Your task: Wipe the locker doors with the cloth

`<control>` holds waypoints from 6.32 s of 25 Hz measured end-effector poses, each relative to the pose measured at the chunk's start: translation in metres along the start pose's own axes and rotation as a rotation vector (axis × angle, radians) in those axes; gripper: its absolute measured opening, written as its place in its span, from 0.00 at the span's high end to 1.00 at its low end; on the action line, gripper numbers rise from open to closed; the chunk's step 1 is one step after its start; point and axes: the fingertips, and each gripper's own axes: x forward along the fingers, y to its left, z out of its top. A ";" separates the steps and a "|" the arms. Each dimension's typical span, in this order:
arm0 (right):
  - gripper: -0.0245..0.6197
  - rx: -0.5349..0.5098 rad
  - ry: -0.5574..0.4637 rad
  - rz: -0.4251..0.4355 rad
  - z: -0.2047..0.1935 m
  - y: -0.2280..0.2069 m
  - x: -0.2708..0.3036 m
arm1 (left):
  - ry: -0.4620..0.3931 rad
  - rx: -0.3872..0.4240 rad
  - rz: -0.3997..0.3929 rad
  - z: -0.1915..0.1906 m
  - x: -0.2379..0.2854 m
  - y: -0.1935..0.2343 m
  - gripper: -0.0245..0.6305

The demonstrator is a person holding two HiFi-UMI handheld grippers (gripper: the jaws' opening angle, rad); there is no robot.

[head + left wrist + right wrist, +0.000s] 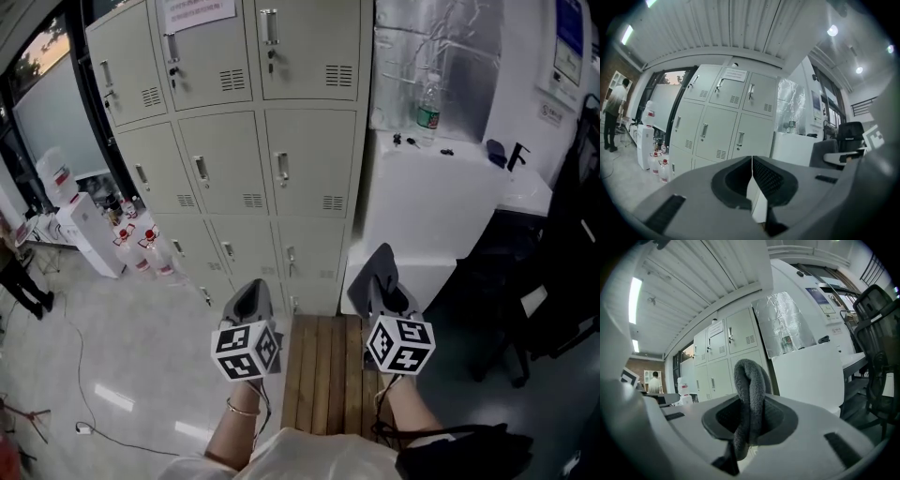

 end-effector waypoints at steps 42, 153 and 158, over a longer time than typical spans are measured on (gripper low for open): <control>0.86 -0.087 0.008 0.113 0.014 -0.014 0.357 | 0.035 -0.065 -0.001 0.003 0.366 0.107 0.95; 0.85 -0.215 -0.027 0.404 -0.313 0.231 0.517 | 0.126 -0.162 0.274 -0.285 0.302 0.371 0.95; 0.85 -0.200 -0.015 0.357 -0.307 0.197 0.505 | 0.129 -0.159 0.242 -0.285 0.312 0.347 0.95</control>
